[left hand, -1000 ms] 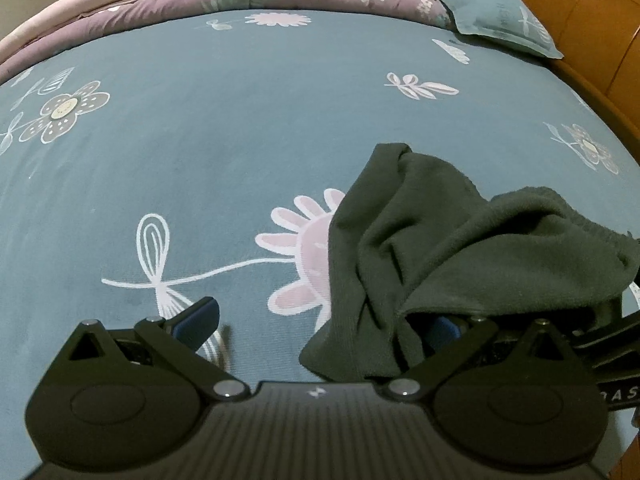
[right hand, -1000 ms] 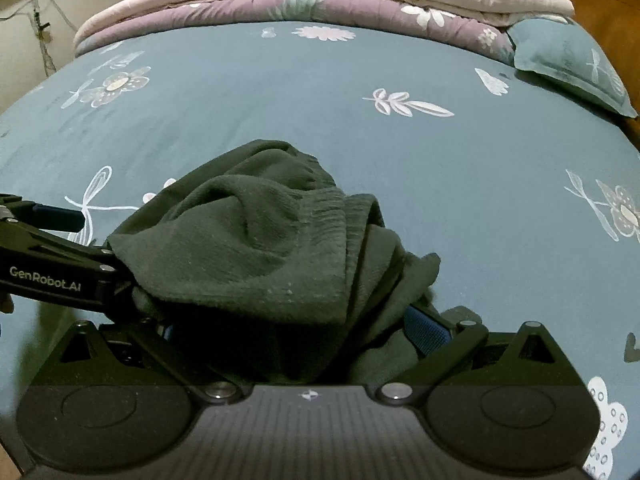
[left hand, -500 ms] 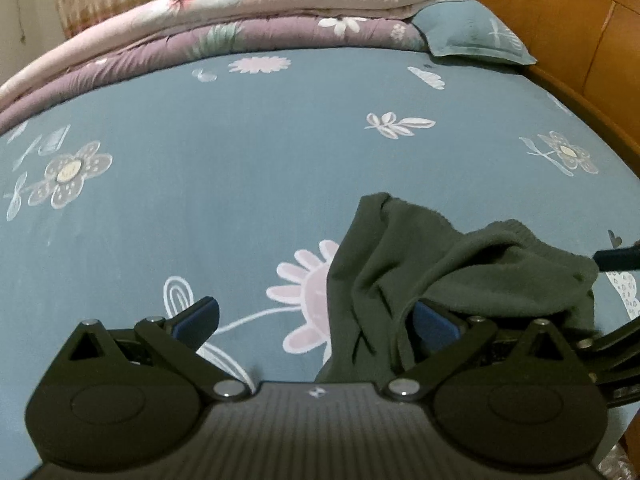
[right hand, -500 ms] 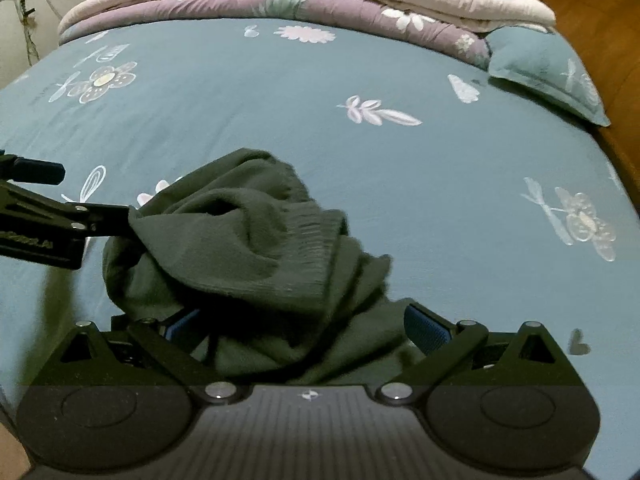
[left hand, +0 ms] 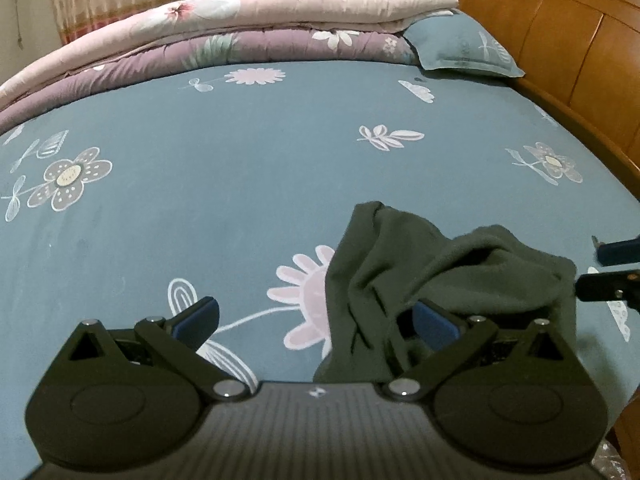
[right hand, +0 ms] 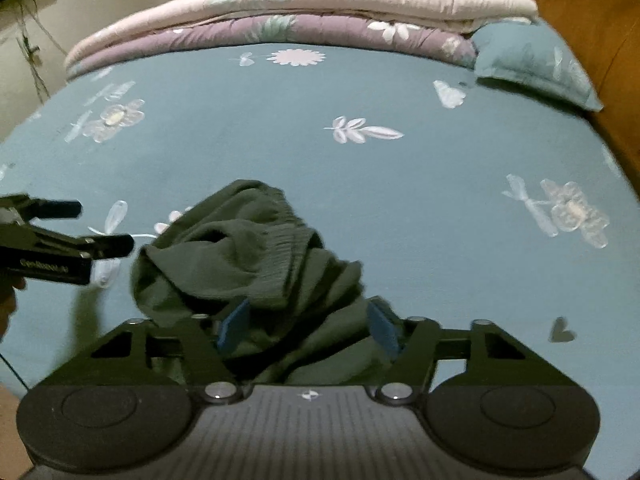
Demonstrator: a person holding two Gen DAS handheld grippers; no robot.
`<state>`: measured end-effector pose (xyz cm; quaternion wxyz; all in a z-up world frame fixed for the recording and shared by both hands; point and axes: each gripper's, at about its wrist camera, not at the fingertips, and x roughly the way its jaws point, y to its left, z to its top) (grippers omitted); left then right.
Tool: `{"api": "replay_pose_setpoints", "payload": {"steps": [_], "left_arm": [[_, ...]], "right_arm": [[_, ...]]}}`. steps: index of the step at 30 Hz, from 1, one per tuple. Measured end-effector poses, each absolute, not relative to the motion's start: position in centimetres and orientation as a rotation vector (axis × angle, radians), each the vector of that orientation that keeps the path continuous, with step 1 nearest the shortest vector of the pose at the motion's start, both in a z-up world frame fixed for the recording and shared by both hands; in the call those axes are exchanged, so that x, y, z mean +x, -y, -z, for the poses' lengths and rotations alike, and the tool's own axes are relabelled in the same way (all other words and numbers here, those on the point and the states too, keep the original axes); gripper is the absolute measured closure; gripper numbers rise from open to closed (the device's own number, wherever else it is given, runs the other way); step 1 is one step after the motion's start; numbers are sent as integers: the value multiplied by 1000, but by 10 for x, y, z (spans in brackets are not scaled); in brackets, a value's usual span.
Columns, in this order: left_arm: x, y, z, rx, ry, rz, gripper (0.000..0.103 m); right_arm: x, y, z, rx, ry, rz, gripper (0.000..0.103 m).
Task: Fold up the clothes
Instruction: 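Grasp the garment's ribbed waistband with the right gripper and lift it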
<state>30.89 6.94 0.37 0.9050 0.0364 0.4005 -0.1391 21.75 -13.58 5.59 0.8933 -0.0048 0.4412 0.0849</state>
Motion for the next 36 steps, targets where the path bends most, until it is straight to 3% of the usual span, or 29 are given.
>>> {"api": "replay_pose_setpoints", "payload": {"steps": [9, 18, 24, 36], "left_arm": [[287, -76, -11, 60, -832, 247, 1], [268, -70, -13, 73, -855, 178, 1], [262, -53, -17, 44, -851, 134, 1], [243, -4, -18, -3, -888, 87, 1]], "right_arm": [[249, 145, -55, 156, -874, -304, 38], [273, 145, -11, 281, -956, -432, 41], [259, 164, -9, 332, -993, -596, 41], [321, 184, 5, 487, -980, -746, 39]]}}
